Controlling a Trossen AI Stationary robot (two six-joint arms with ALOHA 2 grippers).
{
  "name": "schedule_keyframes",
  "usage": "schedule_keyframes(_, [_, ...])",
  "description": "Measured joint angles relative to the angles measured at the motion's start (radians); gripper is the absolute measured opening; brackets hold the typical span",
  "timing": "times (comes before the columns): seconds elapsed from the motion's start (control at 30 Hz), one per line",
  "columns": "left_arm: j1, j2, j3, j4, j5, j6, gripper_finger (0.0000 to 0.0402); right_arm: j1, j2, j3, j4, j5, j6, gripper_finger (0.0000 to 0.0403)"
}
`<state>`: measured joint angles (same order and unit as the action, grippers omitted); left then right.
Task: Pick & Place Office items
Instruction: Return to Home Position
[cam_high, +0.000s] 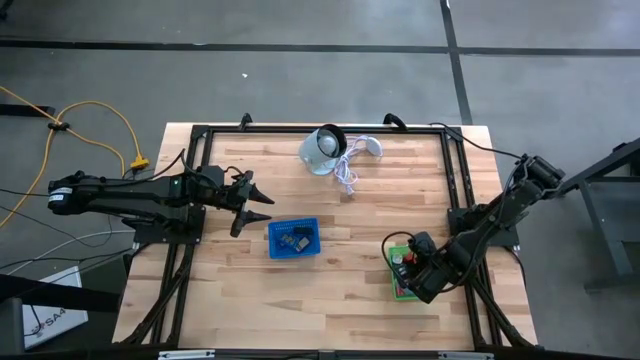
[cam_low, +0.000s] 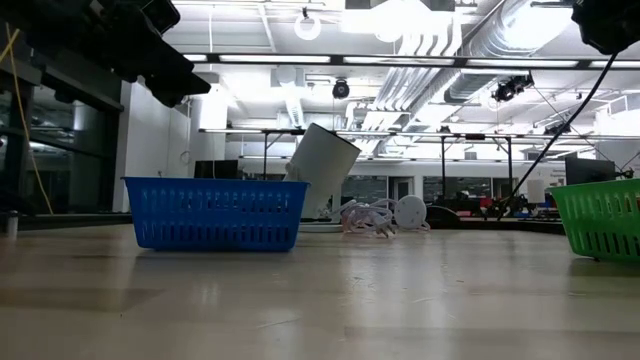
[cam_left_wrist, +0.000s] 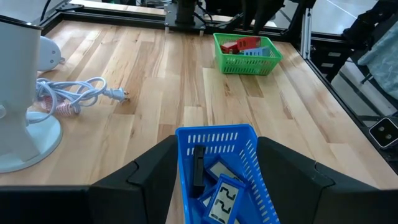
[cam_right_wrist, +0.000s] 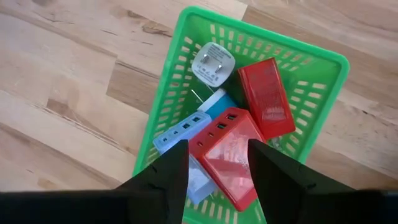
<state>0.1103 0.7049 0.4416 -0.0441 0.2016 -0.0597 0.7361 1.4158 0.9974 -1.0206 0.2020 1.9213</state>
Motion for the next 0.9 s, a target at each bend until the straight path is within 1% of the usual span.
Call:
schedule_keyframes(0.27, [0.000, 0.000, 0.000, 0.000, 0.000, 0.000, 0.0211, -0.001, 0.000, 0.000, 0.000, 0.011, -0.006, 0.0153])
schedule_keyframes(0.47, [0.000, 0.000, 0.000, 0.000, 0.000, 0.000, 0.0211, -0.004, 0.000, 0.000, 0.004, 0.104, -0.043, 0.0153])
schedule_keyframes(0.57, [0.000, 0.000, 0.000, 0.000, 0.000, 0.000, 0.0211, -0.015, 0.000, 0.000, 0.004, 0.134, -0.078, 0.0153])
schedule_keyframes(0.77, [0.000, 0.000, 0.000, 0.000, 0.000, 0.000, 0.0211, -0.068, -0.007, 0.000, 0.008, 0.183, -0.184, 0.0153])
schedule_keyframes(0.9, [0.000, 0.000, 0.000, 0.000, 0.000, 0.000, 0.0211, -0.134, -0.042, 0.000, 0.041, 0.222, -0.328, 0.0153])
